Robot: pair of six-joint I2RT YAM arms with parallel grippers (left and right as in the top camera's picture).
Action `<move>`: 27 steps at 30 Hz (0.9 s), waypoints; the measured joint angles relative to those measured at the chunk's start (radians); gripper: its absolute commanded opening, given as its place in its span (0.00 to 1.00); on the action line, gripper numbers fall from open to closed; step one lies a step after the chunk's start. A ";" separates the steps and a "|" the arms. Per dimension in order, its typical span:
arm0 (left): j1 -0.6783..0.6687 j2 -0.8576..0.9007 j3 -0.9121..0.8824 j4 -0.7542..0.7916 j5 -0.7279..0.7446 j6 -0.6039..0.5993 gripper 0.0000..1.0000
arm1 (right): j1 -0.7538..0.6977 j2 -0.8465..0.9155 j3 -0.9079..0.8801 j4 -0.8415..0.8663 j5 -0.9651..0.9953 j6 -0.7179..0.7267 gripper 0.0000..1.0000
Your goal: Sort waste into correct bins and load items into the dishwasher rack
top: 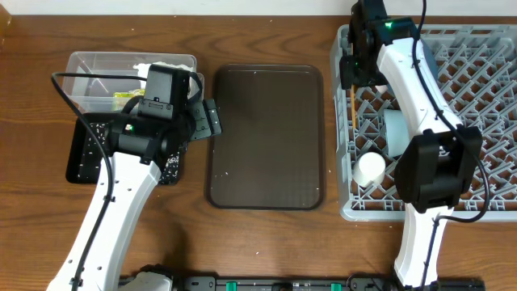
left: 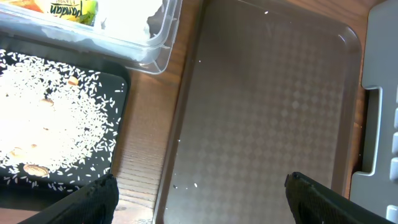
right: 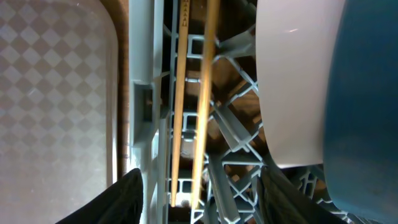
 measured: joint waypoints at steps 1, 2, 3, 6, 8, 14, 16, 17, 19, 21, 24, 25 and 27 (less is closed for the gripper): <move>0.000 0.000 0.000 0.000 0.000 0.000 0.88 | 0.000 0.000 0.001 -0.013 -0.006 0.000 0.57; 0.000 0.000 0.000 0.000 0.000 0.000 0.88 | 0.000 0.000 0.002 -0.022 -0.013 0.000 0.57; 0.000 0.000 0.000 0.000 0.000 0.000 0.88 | 0.000 0.000 0.002 -0.033 -0.022 0.000 0.58; 0.000 0.000 0.000 0.000 0.000 0.000 0.88 | 0.000 -0.017 0.002 -0.066 -0.044 0.000 0.60; 0.000 0.000 0.000 0.000 0.000 0.000 0.88 | 0.002 -0.051 0.002 -0.081 -0.052 -0.001 0.62; 0.000 0.000 0.000 0.000 0.000 0.000 0.88 | 0.025 -0.293 0.013 -0.117 -0.065 0.004 0.99; 0.000 0.000 0.000 0.000 0.000 0.000 0.88 | 0.035 -0.393 0.024 -0.134 -0.067 0.001 0.99; 0.000 0.000 0.000 0.000 0.000 0.000 0.88 | 0.038 -0.442 0.031 -0.147 -0.069 0.000 0.99; 0.000 0.000 0.000 0.000 0.000 0.000 0.88 | 0.039 -0.525 0.043 -0.188 -0.072 0.000 0.99; 0.000 0.000 0.000 0.000 0.000 0.000 0.88 | 0.038 -0.598 0.046 -0.235 -0.071 0.001 0.99; 0.000 0.000 0.000 0.000 0.000 0.000 0.88 | 0.038 -0.685 0.048 -0.289 -0.074 0.003 0.99; 0.000 0.000 0.000 0.000 0.000 0.000 0.88 | 0.038 -0.703 0.048 -0.296 -0.078 0.003 0.99; 0.000 0.000 0.000 0.000 0.000 0.000 0.88 | 0.038 -0.734 0.048 -0.305 -0.087 0.003 0.99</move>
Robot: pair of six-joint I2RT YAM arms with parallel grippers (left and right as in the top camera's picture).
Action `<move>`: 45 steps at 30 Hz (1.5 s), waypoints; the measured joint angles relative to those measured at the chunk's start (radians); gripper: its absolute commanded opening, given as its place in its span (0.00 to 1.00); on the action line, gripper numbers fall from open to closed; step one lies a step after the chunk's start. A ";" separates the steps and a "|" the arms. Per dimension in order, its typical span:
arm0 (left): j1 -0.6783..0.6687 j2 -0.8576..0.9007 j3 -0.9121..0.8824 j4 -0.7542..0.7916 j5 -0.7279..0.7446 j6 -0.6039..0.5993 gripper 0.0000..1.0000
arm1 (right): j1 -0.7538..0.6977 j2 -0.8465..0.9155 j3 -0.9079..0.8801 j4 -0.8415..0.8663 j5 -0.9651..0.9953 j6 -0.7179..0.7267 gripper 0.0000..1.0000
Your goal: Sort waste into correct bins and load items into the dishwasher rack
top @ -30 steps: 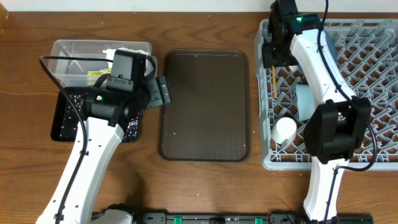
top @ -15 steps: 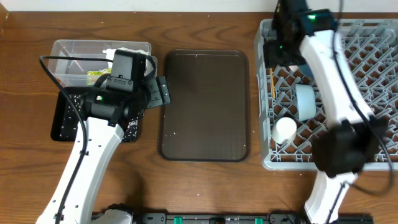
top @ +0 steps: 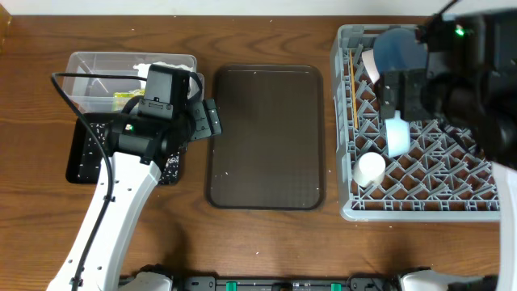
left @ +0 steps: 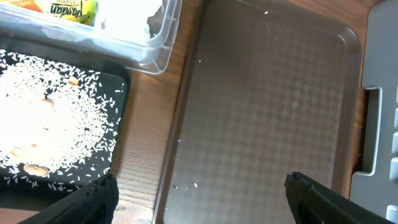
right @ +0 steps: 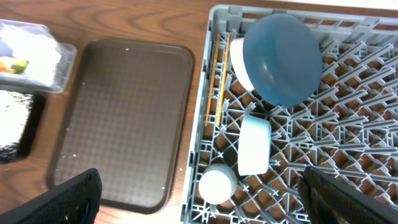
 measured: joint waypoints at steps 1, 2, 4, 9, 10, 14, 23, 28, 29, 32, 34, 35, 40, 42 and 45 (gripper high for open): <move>0.000 0.000 0.000 0.000 0.000 0.000 0.88 | 0.000 -0.010 0.000 -0.004 -0.003 0.000 0.99; 0.000 0.000 0.000 0.000 0.000 0.000 0.88 | 0.000 -0.023 0.000 -0.012 -0.005 0.000 0.99; 0.000 0.000 0.000 0.000 0.000 0.000 0.88 | 0.000 -0.045 0.000 -0.041 -0.003 -0.002 0.99; 0.000 0.000 0.000 0.000 0.000 0.000 0.88 | 0.000 -0.119 -0.002 -0.114 0.055 0.011 0.99; 0.000 0.000 0.000 0.000 0.000 0.000 0.88 | 0.000 -0.134 -0.005 -0.117 0.066 0.016 0.99; 0.000 0.000 0.000 0.000 0.000 0.000 0.88 | -0.001 -0.214 -0.061 -0.090 0.103 0.028 0.99; 0.000 0.000 0.000 0.001 0.000 0.000 0.88 | -0.070 -0.465 -0.578 0.469 0.128 0.027 0.99; 0.000 0.000 0.000 0.001 0.000 0.000 0.88 | -0.128 -0.638 -0.946 0.775 0.060 -0.004 0.99; 0.000 0.000 0.000 0.001 -0.001 0.000 0.88 | -0.137 -0.676 -1.022 0.840 0.038 -0.015 0.99; 0.000 0.000 0.000 0.001 0.000 0.000 0.88 | -0.165 -0.789 -1.243 1.028 -0.021 -0.041 0.99; 0.000 0.000 0.000 0.001 0.000 0.000 0.88 | -0.176 -0.862 -1.373 1.127 -0.045 -0.051 0.99; 0.000 0.000 0.000 0.001 0.000 0.000 0.88 | -0.182 -0.903 -1.444 1.178 -0.054 -0.055 0.99; 0.000 0.000 0.000 0.000 0.000 0.000 0.88 | -0.196 -1.107 -1.741 1.356 -0.075 -0.064 0.99; 0.000 0.000 0.000 0.000 0.000 0.000 0.88 | -0.196 -1.191 -1.841 1.402 -0.080 -0.065 0.99; 0.000 0.000 0.000 0.000 0.000 0.000 0.88 | -0.196 -1.272 -1.939 1.447 -0.088 -0.065 0.99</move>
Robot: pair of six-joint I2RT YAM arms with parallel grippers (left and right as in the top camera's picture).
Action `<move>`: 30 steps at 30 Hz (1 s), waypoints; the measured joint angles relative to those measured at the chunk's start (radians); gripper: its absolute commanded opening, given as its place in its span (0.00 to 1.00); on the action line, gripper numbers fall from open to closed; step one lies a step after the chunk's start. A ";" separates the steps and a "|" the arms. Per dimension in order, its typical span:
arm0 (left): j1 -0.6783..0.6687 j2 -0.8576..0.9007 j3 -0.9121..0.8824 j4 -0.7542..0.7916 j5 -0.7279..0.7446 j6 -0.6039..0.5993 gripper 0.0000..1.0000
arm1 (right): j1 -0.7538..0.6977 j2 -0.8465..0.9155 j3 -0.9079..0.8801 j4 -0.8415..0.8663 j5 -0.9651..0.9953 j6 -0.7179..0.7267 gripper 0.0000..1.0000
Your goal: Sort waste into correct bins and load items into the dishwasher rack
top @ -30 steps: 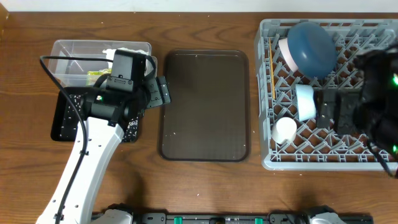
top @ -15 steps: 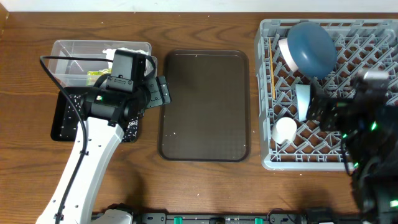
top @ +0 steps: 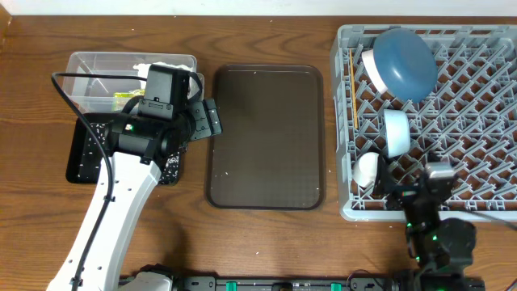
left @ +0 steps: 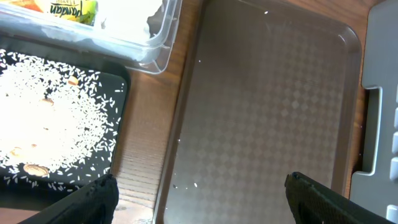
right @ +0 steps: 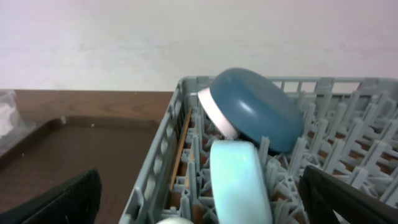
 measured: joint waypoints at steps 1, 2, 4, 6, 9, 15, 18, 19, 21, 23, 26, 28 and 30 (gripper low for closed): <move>0.000 0.000 0.000 -0.002 0.000 0.000 0.88 | 0.000 -0.024 -0.027 0.016 -0.003 0.000 0.99; 0.000 0.000 0.000 0.000 0.000 0.000 0.88 | 0.000 -0.043 -0.047 0.022 -0.004 0.000 0.99; 0.000 0.000 0.000 0.000 0.000 0.000 0.88 | 0.000 -0.074 -0.083 0.040 -0.005 0.000 0.99; 0.000 0.000 0.000 -0.001 0.000 0.000 0.88 | 0.000 -0.094 -0.107 0.043 -0.003 0.000 0.99; 0.000 0.000 0.000 -0.001 0.000 0.000 0.88 | 0.000 -0.110 -0.136 0.067 0.000 0.000 0.99; 0.000 0.000 0.000 0.000 0.000 0.000 0.88 | 0.000 -0.141 -0.156 0.041 0.001 0.000 0.99; 0.000 0.000 0.000 -0.001 0.000 0.000 0.88 | 0.001 -0.177 -0.159 -0.008 0.002 0.000 0.99; 0.000 0.000 0.000 -0.001 0.000 0.000 0.88 | 0.001 -0.182 -0.159 -0.010 0.001 0.000 0.99; 0.000 0.000 0.000 -0.001 0.000 0.000 0.88 | 0.002 -0.186 -0.159 -0.011 0.002 0.000 0.99; 0.000 0.000 0.000 -0.001 0.000 0.000 0.88 | 0.002 -0.186 -0.159 -0.012 0.001 0.000 0.99; 0.000 0.000 0.000 -0.001 0.000 0.000 0.88 | 0.003 -0.186 -0.159 -0.012 0.001 0.000 0.99; 0.000 0.000 0.000 -0.001 0.000 0.000 0.88 | 0.003 -0.186 -0.159 -0.012 0.001 0.000 0.99; 0.000 0.000 0.000 -0.001 0.000 0.000 0.88 | 0.003 -0.186 -0.159 -0.012 0.002 0.000 0.99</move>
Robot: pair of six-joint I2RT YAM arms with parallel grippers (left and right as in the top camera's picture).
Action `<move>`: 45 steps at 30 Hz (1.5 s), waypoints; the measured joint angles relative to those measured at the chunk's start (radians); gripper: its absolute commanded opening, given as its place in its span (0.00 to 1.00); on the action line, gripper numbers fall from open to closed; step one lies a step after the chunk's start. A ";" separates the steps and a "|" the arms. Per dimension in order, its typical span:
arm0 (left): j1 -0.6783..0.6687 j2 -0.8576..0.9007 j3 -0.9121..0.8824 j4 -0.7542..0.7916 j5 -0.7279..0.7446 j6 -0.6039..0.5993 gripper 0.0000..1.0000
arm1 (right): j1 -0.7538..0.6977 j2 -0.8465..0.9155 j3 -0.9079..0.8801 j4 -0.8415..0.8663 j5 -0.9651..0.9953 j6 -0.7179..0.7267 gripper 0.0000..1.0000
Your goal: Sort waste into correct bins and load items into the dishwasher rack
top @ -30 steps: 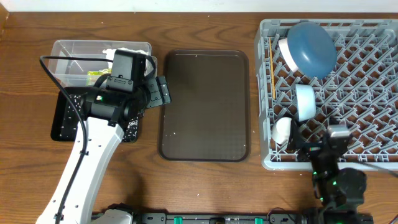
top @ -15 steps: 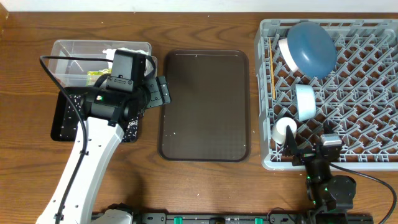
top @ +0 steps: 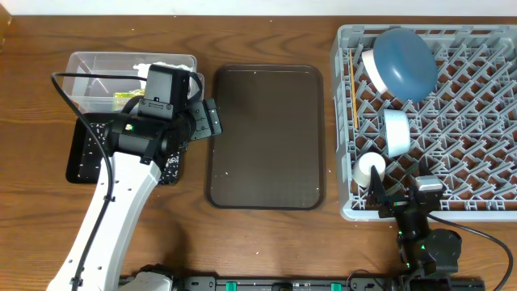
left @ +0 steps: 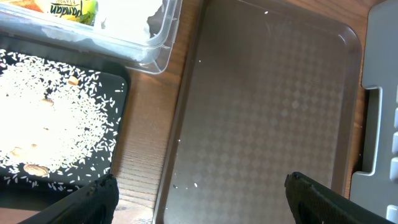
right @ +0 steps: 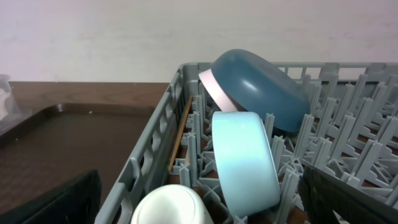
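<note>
The grey dishwasher rack (top: 452, 212) at the right holds a blue bowl (top: 401, 61), a pale blue cup (top: 396, 133), a white cup (top: 370, 170) and wooden chopsticks (top: 354, 97). My right gripper (top: 401, 200) sits low at the rack's front edge, open and empty. Its wrist view looks along the rack past the white cup (right: 168, 205), the pale blue cup (right: 245, 162) and the blue bowl (right: 261, 87). My left gripper (left: 199, 202) hangs open and empty over the left rim of the brown tray (left: 267, 106).
A clear bin (top: 97, 65) holding wrappers stands at the back left. In front of it lies a black tray (top: 85, 158) strewn with rice grains. The brown tray (top: 266, 137) lies between the bins and the rack, with a few grains on it.
My right gripper has shifted slightly nearer the table's front edge, and the white cup now shows in its wrist view. The left arm has not moved.
My right gripper was open close over the chopsticks at the rack's far left corner. Then it was high above the rack, looking down on it. Then it was at the rack's front edge, where it still is. The left gripper stayed open over the tray's rim throughout.
</note>
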 measured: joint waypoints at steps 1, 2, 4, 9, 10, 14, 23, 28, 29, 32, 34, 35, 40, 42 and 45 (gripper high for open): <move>0.000 0.000 0.000 0.000 0.000 0.000 0.88 | 0.000 0.000 0.000 0.000 0.000 0.000 0.99; 0.000 0.000 0.000 0.000 0.000 0.000 0.88 | 0.000 0.000 0.000 0.000 0.000 0.000 0.99; 0.000 0.000 0.000 0.000 0.000 0.000 0.88 | 0.000 0.000 0.000 0.000 0.000 0.000 0.99; 0.000 0.000 0.000 0.000 0.000 0.000 0.88 | 0.000 0.000 0.000 0.000 0.000 0.000 0.99; 0.000 0.000 0.000 0.000 0.000 0.000 0.88 | 0.000 0.000 0.000 0.000 0.000 0.000 0.99; 0.000 0.000 0.000 0.000 0.000 0.000 0.88 | 0.000 0.000 0.000 0.000 0.000 0.000 0.99; 0.036 -0.085 -0.145 0.260 0.000 0.080 0.88 | 0.000 0.000 0.000 0.000 0.000 0.000 0.99; 0.103 -0.288 -0.431 0.571 0.034 0.105 0.88 | 0.000 0.000 0.000 -0.001 0.002 0.000 0.99; 0.123 -0.340 -0.499 0.637 0.047 0.106 0.89 | 0.000 0.000 0.000 -0.001 0.003 0.000 0.99; 0.177 -0.495 -0.688 0.802 0.067 0.109 0.88 | 0.000 0.000 0.000 0.000 0.003 0.000 0.99; 0.201 -0.597 -0.803 0.888 0.076 0.113 0.88 | 0.000 -0.001 0.000 0.000 0.003 0.000 0.99; 0.213 -0.658 -0.864 0.924 0.080 0.117 0.88 | 0.000 -0.001 0.000 -0.001 0.003 0.000 0.99; 0.237 -0.906 -1.084 0.993 0.087 0.166 0.88 | 0.000 -0.001 0.000 -0.001 0.003 0.000 0.99; 0.237 -0.993 -1.147 0.995 0.087 0.195 0.88 | 0.000 -0.002 0.000 -0.001 0.003 0.000 0.99; 0.238 -1.098 -1.218 0.995 0.083 0.224 0.88 | 0.000 -0.002 0.000 0.000 0.003 0.000 0.99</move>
